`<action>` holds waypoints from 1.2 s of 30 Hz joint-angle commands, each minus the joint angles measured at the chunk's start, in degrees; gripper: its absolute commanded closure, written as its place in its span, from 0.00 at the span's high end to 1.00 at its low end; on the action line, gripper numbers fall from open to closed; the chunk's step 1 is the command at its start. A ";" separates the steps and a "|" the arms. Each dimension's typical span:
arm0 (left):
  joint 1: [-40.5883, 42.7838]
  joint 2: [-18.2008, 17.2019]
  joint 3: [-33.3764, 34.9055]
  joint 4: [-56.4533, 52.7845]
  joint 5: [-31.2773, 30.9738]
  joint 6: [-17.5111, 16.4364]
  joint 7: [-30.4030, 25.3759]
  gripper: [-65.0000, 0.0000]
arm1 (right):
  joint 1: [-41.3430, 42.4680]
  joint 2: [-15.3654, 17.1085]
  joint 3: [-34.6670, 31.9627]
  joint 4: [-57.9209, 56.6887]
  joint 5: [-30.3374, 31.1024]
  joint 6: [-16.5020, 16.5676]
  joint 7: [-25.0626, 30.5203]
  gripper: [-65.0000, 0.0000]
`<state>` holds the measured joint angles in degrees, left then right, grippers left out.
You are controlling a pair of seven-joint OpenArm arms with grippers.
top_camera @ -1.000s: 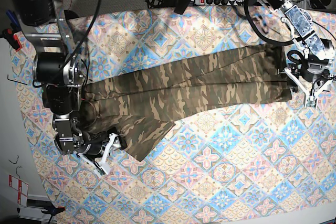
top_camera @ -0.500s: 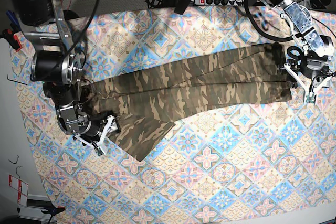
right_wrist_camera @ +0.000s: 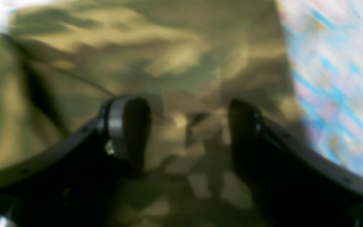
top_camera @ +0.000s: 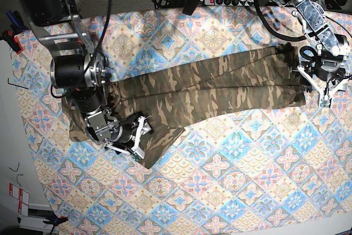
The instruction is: Fold the T-shirt properly
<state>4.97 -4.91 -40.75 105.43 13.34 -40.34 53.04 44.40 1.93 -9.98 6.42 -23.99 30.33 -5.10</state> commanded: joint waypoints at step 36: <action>8.52 5.04 3.26 12.16 -0.55 0.34 -1.48 0.56 | 3.47 9.63 13.63 0.66 0.47 -4.26 0.58 0.65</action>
<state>14.24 0.64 -37.52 116.46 13.30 -40.56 53.30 45.69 11.11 3.73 6.42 -24.01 26.26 -5.61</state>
